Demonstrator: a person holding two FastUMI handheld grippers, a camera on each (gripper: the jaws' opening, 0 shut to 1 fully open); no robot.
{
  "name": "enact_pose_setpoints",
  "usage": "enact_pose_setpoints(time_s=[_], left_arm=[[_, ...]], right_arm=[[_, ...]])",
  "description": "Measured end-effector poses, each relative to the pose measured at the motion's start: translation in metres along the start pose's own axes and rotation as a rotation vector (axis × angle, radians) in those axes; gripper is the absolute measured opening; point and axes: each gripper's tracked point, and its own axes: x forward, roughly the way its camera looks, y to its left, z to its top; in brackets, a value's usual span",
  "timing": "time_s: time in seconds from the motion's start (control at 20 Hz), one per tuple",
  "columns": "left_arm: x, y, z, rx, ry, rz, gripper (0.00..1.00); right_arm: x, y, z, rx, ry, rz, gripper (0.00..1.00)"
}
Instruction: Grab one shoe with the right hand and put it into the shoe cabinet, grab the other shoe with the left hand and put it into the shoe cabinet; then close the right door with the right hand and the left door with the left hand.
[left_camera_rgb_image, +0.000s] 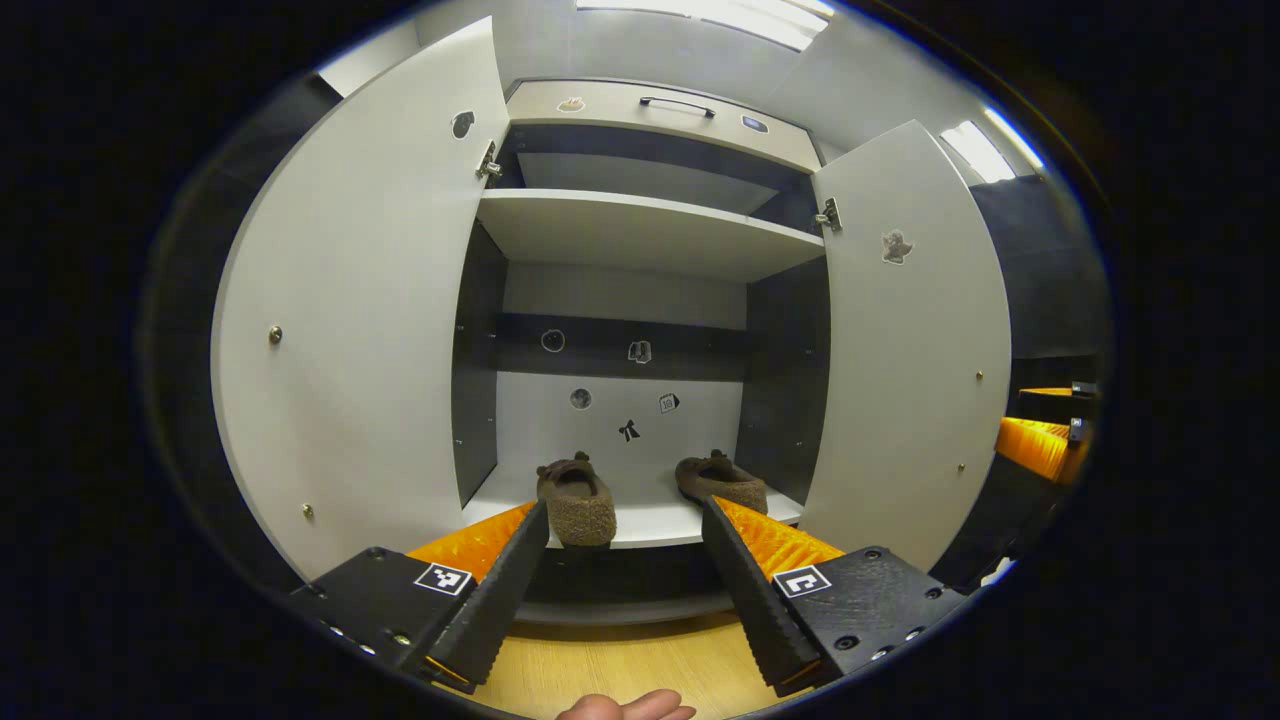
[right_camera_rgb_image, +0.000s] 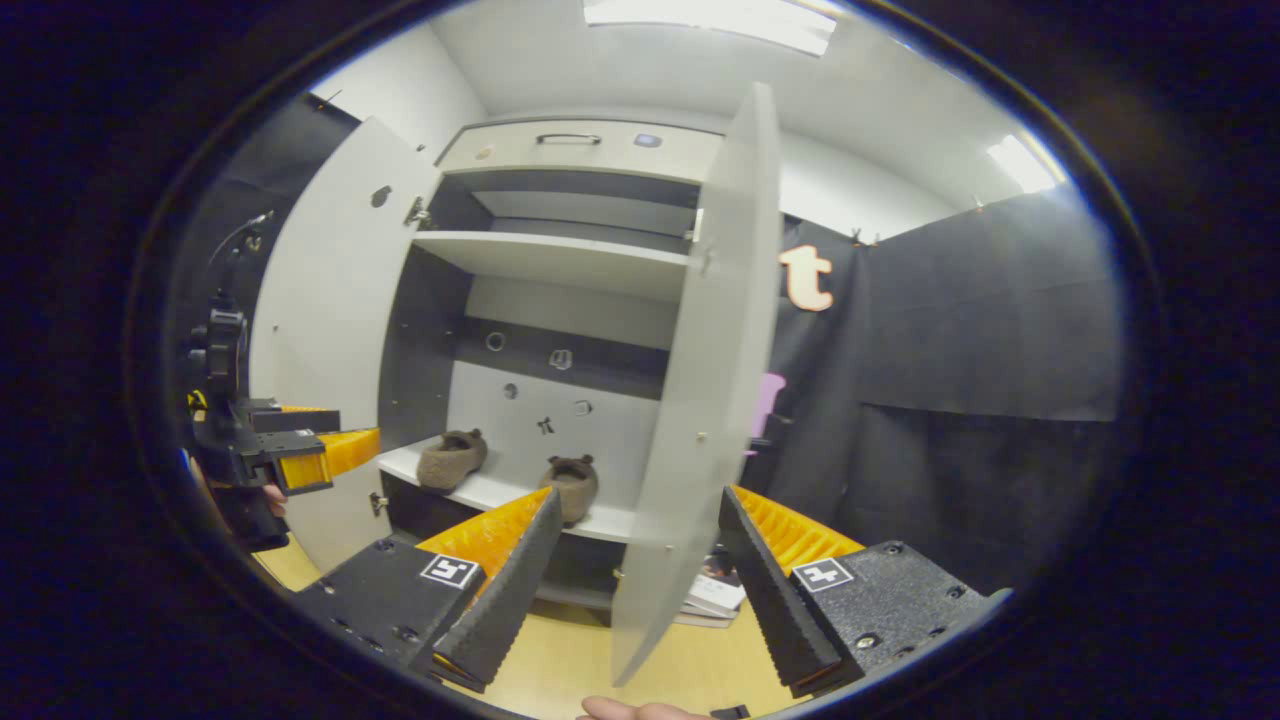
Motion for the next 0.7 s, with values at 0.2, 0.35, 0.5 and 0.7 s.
enact_pose_setpoints(time_s=[0.2,0.35,0.5,0.7], left_arm=[[0.005,-0.012,0.005,-0.009,-0.022,-0.029,0.94],[0.007,-0.017,0.007,-0.019,-0.029,-0.040,0.93],[0.006,-0.011,0.008,-0.007,-0.034,-0.023,0.94],[0.001,0.005,-0.003,-0.007,-0.002,0.036,0.93]], right_arm=[[-0.008,-0.064,-0.013,-0.053,0.034,-0.153,0.98],[0.019,-0.069,-0.040,-0.076,0.117,-0.113,0.99],[0.046,-0.061,-0.059,-0.072,0.161,-0.077,1.00],[0.052,-0.058,-0.057,-0.062,0.145,-0.044,0.92]])
